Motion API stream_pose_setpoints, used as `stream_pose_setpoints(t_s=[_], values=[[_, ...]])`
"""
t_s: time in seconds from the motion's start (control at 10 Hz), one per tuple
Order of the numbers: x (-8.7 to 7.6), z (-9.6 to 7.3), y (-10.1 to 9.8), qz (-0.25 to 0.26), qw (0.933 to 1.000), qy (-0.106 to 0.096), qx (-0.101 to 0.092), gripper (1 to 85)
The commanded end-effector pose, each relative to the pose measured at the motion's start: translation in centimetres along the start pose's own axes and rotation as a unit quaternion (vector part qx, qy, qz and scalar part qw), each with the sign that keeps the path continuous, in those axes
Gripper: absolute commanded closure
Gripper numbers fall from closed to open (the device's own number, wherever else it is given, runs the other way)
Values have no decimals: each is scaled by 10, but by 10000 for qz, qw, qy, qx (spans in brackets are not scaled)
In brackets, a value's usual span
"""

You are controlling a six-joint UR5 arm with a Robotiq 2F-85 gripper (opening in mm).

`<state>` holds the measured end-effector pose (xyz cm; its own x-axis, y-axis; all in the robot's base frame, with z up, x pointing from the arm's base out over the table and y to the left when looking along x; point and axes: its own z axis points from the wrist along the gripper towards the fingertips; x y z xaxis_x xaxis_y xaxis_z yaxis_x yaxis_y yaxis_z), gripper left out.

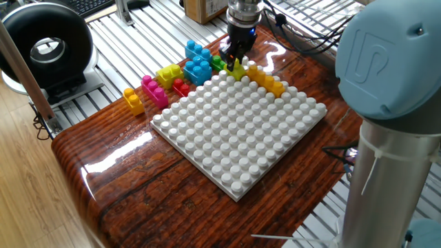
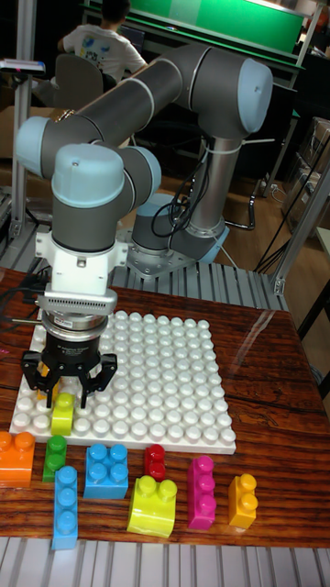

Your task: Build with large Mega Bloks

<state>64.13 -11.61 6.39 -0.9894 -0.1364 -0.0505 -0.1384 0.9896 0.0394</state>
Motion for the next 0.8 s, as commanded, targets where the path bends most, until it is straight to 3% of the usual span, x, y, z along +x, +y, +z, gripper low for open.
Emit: stream_pose_setpoints(t_s=[0.0,0.3,0.7], values=[[-4,-10,-3,-121,9999,7,-67,367],[-13,-23,-22,-351,9993,109,-69,363],[-37,-17,-38,-604,9982,10,-60,337]])
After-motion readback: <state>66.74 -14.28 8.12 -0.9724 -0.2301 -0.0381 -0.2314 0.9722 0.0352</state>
